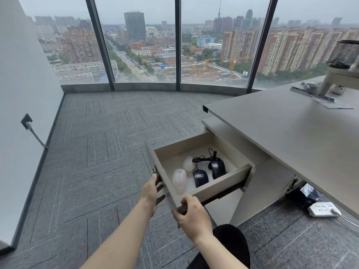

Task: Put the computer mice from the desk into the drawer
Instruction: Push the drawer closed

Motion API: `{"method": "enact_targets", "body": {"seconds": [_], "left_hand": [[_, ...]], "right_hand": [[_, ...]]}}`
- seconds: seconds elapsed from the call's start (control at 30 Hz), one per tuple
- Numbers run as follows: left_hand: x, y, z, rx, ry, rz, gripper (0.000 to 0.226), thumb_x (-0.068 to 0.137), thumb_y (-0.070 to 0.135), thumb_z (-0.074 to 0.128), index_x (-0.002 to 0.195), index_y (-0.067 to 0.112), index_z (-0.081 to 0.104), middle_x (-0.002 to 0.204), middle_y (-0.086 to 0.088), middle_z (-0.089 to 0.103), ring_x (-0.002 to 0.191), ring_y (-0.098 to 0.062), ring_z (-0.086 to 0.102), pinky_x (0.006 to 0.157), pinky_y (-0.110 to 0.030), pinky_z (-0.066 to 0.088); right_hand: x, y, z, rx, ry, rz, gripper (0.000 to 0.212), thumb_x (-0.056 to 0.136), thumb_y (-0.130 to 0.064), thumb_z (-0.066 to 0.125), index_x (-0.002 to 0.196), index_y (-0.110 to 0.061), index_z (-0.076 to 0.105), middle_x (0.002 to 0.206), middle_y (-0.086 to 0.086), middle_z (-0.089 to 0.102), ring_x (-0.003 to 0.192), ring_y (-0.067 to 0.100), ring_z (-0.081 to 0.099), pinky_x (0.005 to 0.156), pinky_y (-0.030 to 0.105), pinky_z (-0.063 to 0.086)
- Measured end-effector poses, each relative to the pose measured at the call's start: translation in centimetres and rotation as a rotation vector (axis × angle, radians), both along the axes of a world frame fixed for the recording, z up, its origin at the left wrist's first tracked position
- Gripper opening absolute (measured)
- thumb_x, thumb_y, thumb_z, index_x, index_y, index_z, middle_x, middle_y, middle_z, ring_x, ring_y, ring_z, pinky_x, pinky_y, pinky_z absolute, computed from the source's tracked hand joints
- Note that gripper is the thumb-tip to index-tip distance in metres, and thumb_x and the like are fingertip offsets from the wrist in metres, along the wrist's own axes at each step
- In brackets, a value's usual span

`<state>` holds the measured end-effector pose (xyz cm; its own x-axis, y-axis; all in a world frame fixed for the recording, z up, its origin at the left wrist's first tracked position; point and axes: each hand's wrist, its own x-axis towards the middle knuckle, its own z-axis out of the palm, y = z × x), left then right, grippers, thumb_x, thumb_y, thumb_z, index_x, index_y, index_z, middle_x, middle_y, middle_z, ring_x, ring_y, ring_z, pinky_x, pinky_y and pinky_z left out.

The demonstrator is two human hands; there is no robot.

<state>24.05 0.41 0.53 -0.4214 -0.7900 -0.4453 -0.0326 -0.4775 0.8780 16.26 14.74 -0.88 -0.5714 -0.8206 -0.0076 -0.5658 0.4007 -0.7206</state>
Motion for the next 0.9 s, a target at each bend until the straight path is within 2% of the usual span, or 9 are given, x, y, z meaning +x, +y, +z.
{"method": "enact_targets", "body": {"seconds": [0.2, 0.37, 0.53, 0.63, 0.7, 0.77, 0.83, 0.9], "left_hand": [[-5.5, 0.6, -0.6, 0.008, 0.024, -0.091, 0.033, 0.096, 0.041, 0.033, 0.111, 0.035, 0.061, 0.123, 0.009, 0.062, 0.117, -0.015, 0.056, 0.097, -0.043, 0.045], [-10.0, 1.0, -0.5, 0.019, 0.04, -0.125, 0.041, 0.096, 0.04, 0.033, 0.13, 0.031, 0.055, 0.13, 0.01, 0.058, 0.122, -0.016, 0.053, 0.107, -0.047, 0.04], [-15.2, 1.7, -0.5, 0.032, 0.036, -0.158, 0.039, 0.096, 0.038, 0.034, 0.129, 0.029, 0.053, 0.131, 0.008, 0.056, 0.121, -0.017, 0.053, 0.106, -0.046, 0.04], [-17.8, 2.0, -0.1, 0.048, 0.046, -0.185, 0.032, 0.096, 0.037, 0.035, 0.12, 0.03, 0.054, 0.123, 0.009, 0.056, 0.119, -0.019, 0.053, 0.101, -0.043, 0.042], [-19.4, 2.1, -0.1, 0.059, 0.052, -0.205, 0.038, 0.096, 0.037, 0.035, 0.127, 0.025, 0.054, 0.124, 0.009, 0.056, 0.121, -0.02, 0.053, 0.098, -0.041, 0.042], [-20.9, 2.2, -0.2, 0.066, 0.053, -0.221, 0.042, 0.096, 0.037, 0.036, 0.133, 0.023, 0.051, 0.127, 0.007, 0.054, 0.122, -0.021, 0.052, 0.095, -0.04, 0.042], [-22.3, 2.3, -0.2, 0.077, 0.058, -0.227, 0.042, 0.096, 0.037, 0.037, 0.134, 0.023, 0.051, 0.128, 0.008, 0.054, 0.121, -0.02, 0.052, 0.094, -0.039, 0.042], [-23.5, 2.5, -0.2, 0.085, 0.064, -0.239, 0.043, 0.096, 0.038, 0.038, 0.135, 0.025, 0.049, 0.129, 0.01, 0.053, 0.119, -0.019, 0.052, 0.096, -0.04, 0.041]], "right_hand": [[-4.9, 1.0, -0.7, -0.001, -0.02, -0.141, 0.026, 0.082, -0.051, 0.062, 0.093, -0.029, 0.051, 0.093, -0.01, 0.059, 0.079, 0.009, 0.059, 0.067, 0.033, 0.054], [-8.4, 1.6, -0.8, -0.04, -0.093, -0.274, 0.025, 0.082, -0.048, 0.064, 0.09, -0.028, 0.051, 0.089, -0.007, 0.064, 0.079, 0.013, 0.061, 0.069, 0.04, 0.055], [-12.4, 2.7, -0.5, -0.066, -0.144, -0.417, 0.03, 0.084, -0.045, 0.068, 0.094, -0.02, 0.053, 0.089, -0.005, 0.063, 0.078, 0.014, 0.061, 0.063, 0.03, 0.046], [-14.7, 3.0, -0.5, -0.053, -0.21, -0.496, 0.034, 0.085, -0.046, 0.067, 0.101, -0.02, 0.051, 0.088, -0.006, 0.064, 0.077, 0.02, 0.062, 0.065, 0.036, 0.05], [-15.9, 3.1, -0.8, -0.037, -0.234, -0.547, 0.041, 0.086, -0.047, 0.067, 0.11, -0.017, 0.05, 0.094, -0.001, 0.067, 0.084, 0.025, 0.064, 0.072, 0.041, 0.053], [-17.1, 3.0, -1.0, -0.033, -0.235, -0.608, 0.055, 0.085, -0.049, 0.066, 0.122, -0.013, 0.047, 0.11, 0.009, 0.067, 0.096, 0.031, 0.065, 0.076, 0.04, 0.053], [-18.1, 2.9, -1.3, -0.051, -0.253, -0.67, 0.068, 0.084, -0.051, 0.067, 0.131, -0.01, 0.042, 0.126, 0.015, 0.061, 0.107, 0.035, 0.063, 0.083, 0.043, 0.053], [-19.1, 2.8, -1.3, -0.069, -0.275, -0.707, 0.074, 0.082, -0.053, 0.067, 0.137, -0.011, 0.039, 0.134, 0.015, 0.057, 0.114, 0.035, 0.061, 0.089, 0.048, 0.053]]}}
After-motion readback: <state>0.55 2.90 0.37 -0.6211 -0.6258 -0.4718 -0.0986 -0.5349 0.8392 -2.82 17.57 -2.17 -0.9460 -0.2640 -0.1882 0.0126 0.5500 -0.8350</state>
